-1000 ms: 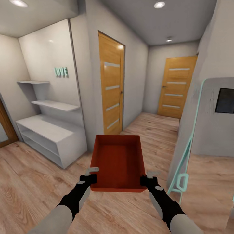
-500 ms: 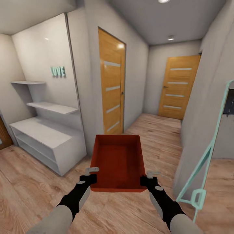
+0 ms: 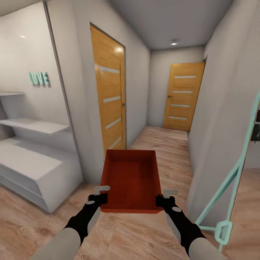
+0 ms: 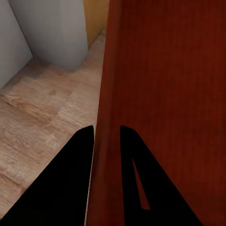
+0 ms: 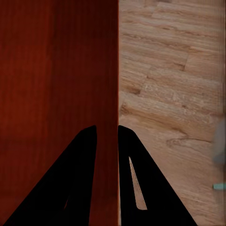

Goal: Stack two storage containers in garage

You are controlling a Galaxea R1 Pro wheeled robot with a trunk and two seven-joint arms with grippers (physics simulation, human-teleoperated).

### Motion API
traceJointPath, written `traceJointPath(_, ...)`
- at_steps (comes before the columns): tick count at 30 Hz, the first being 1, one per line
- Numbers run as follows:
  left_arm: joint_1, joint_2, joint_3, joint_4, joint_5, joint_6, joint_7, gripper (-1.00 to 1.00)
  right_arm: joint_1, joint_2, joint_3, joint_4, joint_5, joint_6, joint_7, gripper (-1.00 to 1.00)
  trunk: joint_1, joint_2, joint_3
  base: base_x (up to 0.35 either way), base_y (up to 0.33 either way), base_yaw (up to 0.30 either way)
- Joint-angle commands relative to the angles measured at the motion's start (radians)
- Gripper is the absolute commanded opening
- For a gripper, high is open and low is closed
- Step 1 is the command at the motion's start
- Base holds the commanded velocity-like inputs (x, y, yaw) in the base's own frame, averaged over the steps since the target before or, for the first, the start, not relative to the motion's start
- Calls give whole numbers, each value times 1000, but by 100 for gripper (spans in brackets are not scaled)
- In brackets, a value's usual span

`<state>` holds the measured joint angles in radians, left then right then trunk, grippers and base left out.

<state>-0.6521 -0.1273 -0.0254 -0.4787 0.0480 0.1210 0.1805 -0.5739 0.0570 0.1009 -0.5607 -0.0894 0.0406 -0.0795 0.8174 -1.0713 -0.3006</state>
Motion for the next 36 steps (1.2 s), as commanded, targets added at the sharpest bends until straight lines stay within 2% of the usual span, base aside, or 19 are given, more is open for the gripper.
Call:
traceJointPath(1,0,1,38,-1,52,8,77,-100,-1,0,-17,-5,0,-1,-11,-100,1,-1,-1,325,128,-249)
traceJointPath(36,0,1,38,-1,52,8,77,-100,-1,0,-18,-5,0,-1,-11,-100,1,-1,-1,325,151,-249)
